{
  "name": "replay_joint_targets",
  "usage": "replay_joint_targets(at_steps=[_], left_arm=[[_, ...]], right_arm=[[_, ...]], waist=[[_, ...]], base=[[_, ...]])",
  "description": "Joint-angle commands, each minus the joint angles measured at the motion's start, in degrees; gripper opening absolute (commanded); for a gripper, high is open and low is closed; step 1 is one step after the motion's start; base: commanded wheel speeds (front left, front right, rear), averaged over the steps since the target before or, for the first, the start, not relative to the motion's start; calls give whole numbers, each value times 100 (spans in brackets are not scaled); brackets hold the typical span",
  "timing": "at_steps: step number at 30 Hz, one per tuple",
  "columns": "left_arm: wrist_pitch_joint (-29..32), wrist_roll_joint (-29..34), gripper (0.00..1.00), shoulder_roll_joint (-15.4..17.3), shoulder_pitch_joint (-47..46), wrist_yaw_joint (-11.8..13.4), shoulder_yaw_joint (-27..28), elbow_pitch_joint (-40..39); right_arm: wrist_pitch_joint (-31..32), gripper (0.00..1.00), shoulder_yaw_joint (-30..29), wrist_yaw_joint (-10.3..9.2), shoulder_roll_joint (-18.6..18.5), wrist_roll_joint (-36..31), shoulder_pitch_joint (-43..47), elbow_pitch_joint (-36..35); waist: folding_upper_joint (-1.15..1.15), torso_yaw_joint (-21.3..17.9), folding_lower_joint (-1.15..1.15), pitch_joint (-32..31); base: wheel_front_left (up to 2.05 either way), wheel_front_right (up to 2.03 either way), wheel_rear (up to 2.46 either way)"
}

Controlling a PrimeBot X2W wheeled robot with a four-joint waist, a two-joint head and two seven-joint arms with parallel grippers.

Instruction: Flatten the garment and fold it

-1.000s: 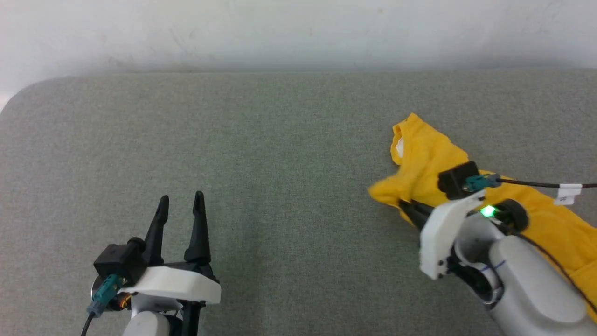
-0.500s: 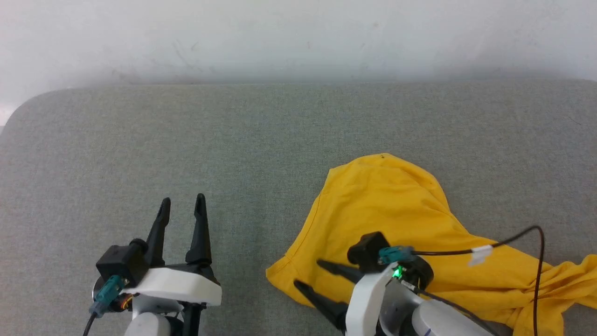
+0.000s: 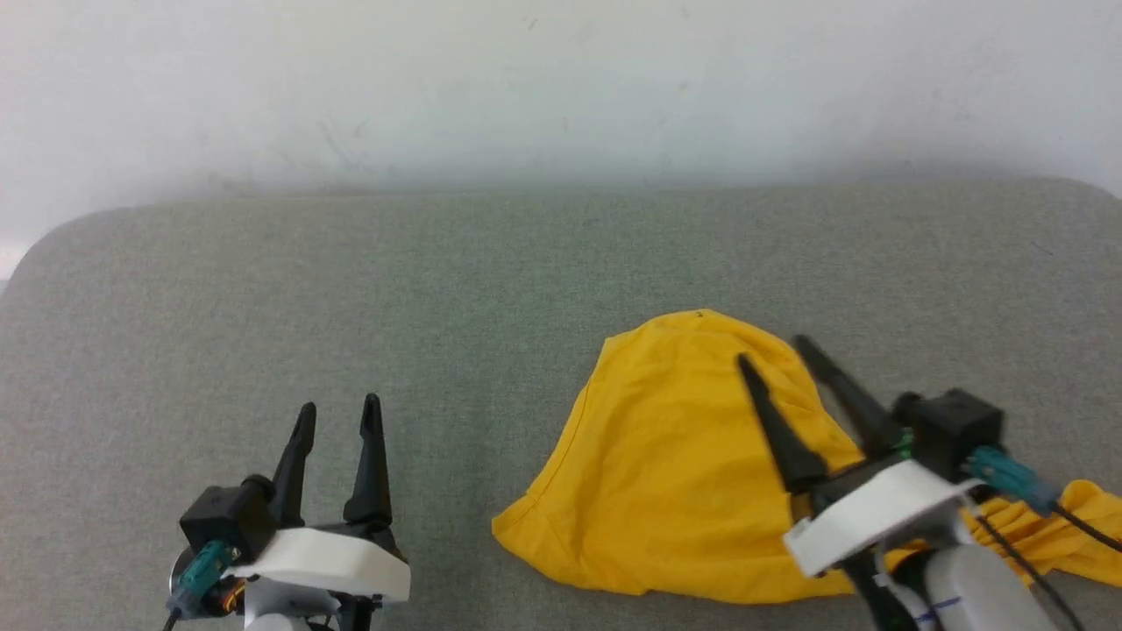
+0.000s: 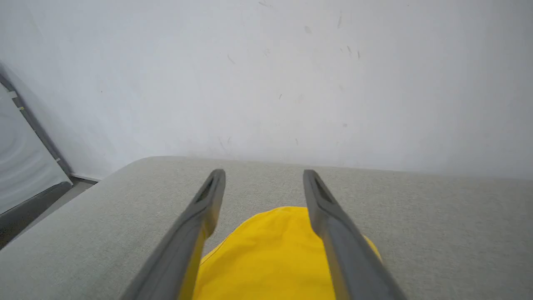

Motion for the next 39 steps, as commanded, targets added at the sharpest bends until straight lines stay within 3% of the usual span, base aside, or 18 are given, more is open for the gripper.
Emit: replay_joint_targets(at_steps=[1,10,14,18,22,28,34,39], left_arm=[[29,-24,100,31,123,18,2,-16],[70,-67,100,42,208,38,-49,-65],[68,-77,100,40,185,58,-54,-101],[60,-70,100,21,34,63,-109,-148],[34,-73,100,-23,-182,26,-199,-154],[-14,-95,100,-112,-502,-33,-332,-67],[-37,-112,100,-178,-794,-114,-464,29],[-40,-115,100,-214,-953,-164,-512,10]], right_arm=[[20,100,-399,-3,97,-226,196,-132],[541,100,-2048,-3,307,-666,687,-382],[865,100,-2290,-3,228,-510,563,-83],[1433,100,-2289,-3,-74,-200,4,619],[2005,100,-1896,-3,-475,190,-780,1412],[2686,100,-779,-3,-1035,744,-2003,2265],[3050,100,257,-3,-1367,1226,-3057,2911],[3656,100,1158,-3,-1468,1765,-3440,3439]], waist=[[0,-48,0,-74],[0,-46,0,-126],[0,-47,0,-22],[0,22,0,213],[0,196,0,536],[0,538,0,983],[0,860,0,1340],[0,1045,0,1498]], base=[[0,0,0],[0,0,0],[0,0,0],[0,0,0],[0,0,0],[0,0,0],[0,0,0],[0,0,0]])
